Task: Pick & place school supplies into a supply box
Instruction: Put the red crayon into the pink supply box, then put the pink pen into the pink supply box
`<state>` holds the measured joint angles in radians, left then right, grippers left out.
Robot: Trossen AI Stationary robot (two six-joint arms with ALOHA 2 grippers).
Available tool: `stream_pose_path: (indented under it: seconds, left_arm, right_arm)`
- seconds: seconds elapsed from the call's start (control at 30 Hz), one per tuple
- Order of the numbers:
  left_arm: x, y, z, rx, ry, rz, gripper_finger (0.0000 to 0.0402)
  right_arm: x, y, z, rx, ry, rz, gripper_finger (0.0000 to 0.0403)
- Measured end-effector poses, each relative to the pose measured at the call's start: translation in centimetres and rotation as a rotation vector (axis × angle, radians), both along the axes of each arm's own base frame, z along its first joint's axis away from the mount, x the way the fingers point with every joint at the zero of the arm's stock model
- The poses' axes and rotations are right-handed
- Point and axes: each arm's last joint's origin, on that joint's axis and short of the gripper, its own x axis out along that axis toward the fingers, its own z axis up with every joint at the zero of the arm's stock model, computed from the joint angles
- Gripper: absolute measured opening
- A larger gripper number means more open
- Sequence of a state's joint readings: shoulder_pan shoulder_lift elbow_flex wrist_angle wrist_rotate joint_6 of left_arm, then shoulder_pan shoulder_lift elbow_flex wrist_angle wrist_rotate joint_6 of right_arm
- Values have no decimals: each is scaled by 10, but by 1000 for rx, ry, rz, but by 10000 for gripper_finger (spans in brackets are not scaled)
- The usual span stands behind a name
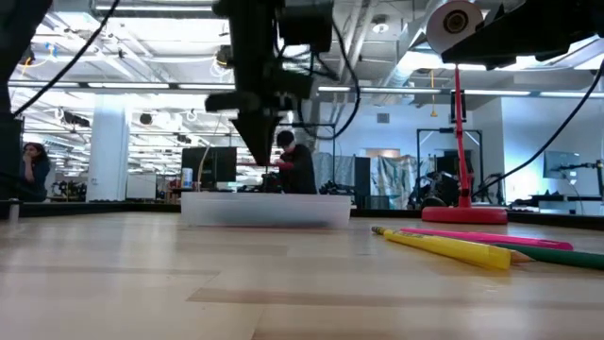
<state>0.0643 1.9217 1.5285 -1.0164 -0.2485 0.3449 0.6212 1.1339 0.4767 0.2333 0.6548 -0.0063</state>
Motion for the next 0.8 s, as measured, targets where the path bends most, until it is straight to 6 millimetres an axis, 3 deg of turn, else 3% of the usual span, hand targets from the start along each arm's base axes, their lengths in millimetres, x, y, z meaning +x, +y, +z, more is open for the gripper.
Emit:
stream_pose_path:
  seconds: [0.13,0.27,0.53,0.8]
  left_arm:
    - [-5,28,-13,-74,-9,27,9]
    - [-10,42,-25,-94,-12,43,10]
    - [-10,44,-27,-94,-27,47,75]
    - [-14,41,-14,-88,-53,30,135]
  right_arm:
    - [0,0,0,-1,1,0,107]
    - [0,0,-1,0,8,-3,107]
    - [0,-1,-1,13,11,-9,107]
    - [0,-1,-1,31,10,-16,107]
